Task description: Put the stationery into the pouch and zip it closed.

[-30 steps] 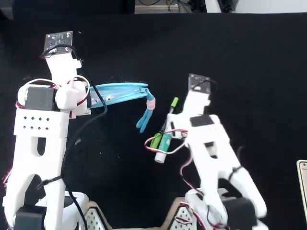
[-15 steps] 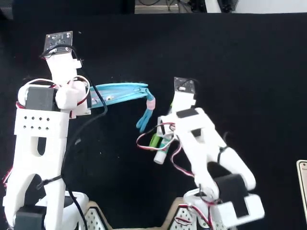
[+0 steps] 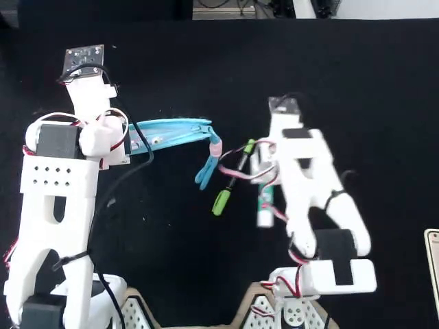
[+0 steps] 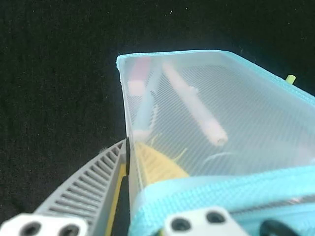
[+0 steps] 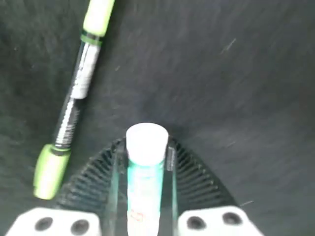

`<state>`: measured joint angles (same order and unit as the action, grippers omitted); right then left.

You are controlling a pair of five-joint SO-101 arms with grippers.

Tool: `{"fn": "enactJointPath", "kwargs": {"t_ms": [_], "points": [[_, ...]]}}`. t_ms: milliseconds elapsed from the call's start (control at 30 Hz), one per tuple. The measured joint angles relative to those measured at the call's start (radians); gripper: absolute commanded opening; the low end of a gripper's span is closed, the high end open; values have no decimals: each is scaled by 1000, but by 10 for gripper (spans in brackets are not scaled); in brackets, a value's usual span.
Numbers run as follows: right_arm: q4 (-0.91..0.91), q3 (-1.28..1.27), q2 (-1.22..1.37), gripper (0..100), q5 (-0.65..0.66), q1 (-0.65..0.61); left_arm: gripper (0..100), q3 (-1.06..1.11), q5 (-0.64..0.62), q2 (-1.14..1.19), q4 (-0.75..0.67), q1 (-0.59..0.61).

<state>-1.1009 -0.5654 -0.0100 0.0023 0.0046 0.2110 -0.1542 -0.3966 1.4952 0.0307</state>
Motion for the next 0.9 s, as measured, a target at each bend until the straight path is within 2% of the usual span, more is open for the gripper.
{"fn": "enactJointPath", "kwargs": {"t_ms": [167,300,400,667,767,833,900], "points": [[-14,32,2,18,382,69,30,0,0,0,0,0],[-35,38,18,126,626,68,30,0,0,0,0,0],[-49,43,71,174,664,68,30,0,0,0,0,0],[-147,201,262,136,675,71,30,0,0,0,0,0],[-213,292,325,102,675,84,30,0,0,0,0,0],[-236,331,362,21,675,87,30,0,0,0,0,0],[-244,353,382,20,675,91,30,0,0,0,0,0]]}}
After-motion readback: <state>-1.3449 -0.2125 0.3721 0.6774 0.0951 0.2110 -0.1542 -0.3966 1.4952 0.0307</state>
